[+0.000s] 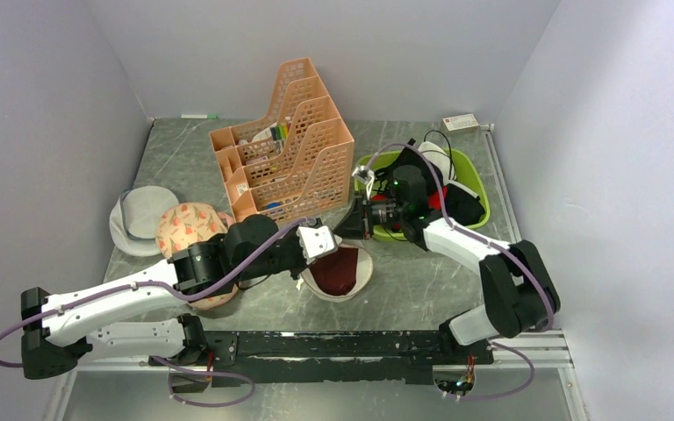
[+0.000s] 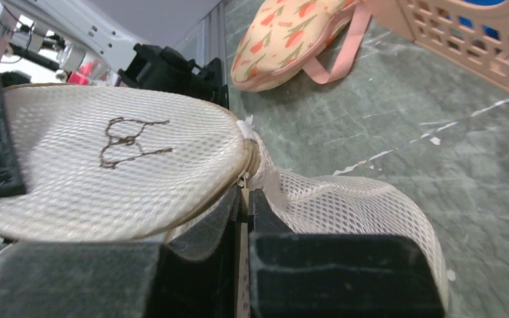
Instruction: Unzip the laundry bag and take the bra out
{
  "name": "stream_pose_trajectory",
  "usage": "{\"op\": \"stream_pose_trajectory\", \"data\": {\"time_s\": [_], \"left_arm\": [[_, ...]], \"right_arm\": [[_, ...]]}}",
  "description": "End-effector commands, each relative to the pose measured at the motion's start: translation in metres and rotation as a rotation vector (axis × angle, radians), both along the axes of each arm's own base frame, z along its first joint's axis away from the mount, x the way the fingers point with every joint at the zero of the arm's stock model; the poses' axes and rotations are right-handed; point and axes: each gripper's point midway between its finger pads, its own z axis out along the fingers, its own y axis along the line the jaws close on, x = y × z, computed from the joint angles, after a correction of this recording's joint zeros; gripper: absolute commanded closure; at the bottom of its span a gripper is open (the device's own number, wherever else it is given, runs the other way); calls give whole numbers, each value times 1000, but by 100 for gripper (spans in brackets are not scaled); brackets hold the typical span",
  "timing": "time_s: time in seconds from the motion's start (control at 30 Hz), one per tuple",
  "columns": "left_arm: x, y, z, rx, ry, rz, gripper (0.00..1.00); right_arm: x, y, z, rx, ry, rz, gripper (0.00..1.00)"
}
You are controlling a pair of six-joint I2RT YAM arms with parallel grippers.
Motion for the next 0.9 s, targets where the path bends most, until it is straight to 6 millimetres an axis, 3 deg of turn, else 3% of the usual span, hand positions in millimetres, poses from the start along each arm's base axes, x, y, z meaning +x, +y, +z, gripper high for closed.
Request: {"op": "stream_pose_trajectory", "data": {"time_s": [0.0, 0.2, 0.33, 0.4, 0.53, 0.6, 0.77, 0.87], "left_arm": [[-20, -17, 34, -135, -39, -145, 93], [-19, -13, 39, -162, -48, -128, 93], [16, -2, 39, -144, -22, 98, 93], [38, 7, 35, -123, -9, 229, 93], [59, 16, 38, -189, 65, 324, 93], [65, 18, 40, -222, 112, 332, 93], [86, 26, 33, -233, 219, 418, 93], [90, 27, 27, -224, 282, 475, 93]], "right_arm": [[2, 12, -9, -14, -23, 48, 100], [14, 20, -19, -32, -11, 94, 100], [26, 16, -26, -111, 6, -16, 96], [37, 5, -35, -204, 16, -146, 90], [56, -37, -51, -426, 78, -467, 77], [48, -46, -39, -432, 65, -505, 72], [35, -77, -17, -503, -7, -620, 46], [26, -80, -5, -505, -32, -615, 40]]}}
